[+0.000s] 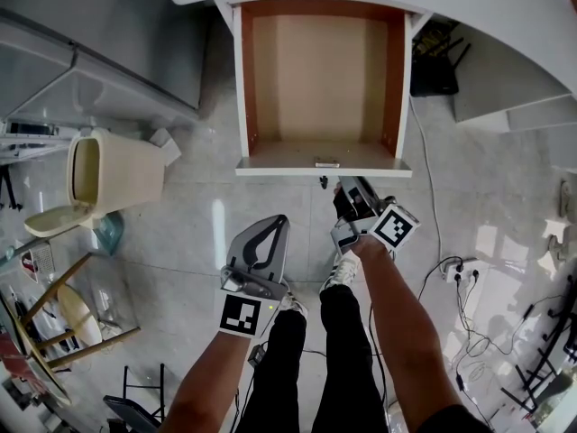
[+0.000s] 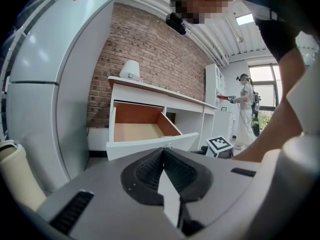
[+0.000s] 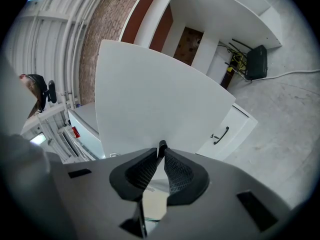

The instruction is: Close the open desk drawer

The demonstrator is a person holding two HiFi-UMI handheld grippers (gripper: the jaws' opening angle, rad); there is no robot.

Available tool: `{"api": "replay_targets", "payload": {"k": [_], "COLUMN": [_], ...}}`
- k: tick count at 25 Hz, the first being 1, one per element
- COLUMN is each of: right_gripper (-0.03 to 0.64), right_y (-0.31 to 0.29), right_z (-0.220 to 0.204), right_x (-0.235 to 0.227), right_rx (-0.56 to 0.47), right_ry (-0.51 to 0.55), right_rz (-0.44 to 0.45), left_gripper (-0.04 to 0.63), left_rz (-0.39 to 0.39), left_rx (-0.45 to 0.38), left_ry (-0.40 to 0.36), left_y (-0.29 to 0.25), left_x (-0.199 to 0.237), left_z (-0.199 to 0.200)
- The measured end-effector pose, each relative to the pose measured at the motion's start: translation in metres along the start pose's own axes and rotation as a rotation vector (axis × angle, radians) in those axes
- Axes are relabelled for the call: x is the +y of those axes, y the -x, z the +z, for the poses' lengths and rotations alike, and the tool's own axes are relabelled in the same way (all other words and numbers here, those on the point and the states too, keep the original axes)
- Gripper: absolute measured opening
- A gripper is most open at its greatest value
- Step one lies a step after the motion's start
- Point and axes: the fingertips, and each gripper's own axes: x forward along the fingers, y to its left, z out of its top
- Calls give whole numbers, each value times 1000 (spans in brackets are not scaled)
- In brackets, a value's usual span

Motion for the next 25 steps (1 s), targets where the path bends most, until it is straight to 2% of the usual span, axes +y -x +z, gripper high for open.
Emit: {"api": "replay_targets", "payload": {"k": [18, 25], "right_gripper": [60, 58], "right_y": [0, -2], "right_z": [13, 20], "right_x": [34, 44], "right_rx": [13, -12], "right_ry": [-52, -89], "right_rz": [5, -3], "left_gripper": [5, 3], "left_rz": [30, 29], "left_rx": [-3, -13], "left_ry": [-15, -13], "left_y": [2, 2], "left_x": [11, 12], "left_z": [15, 23]}}
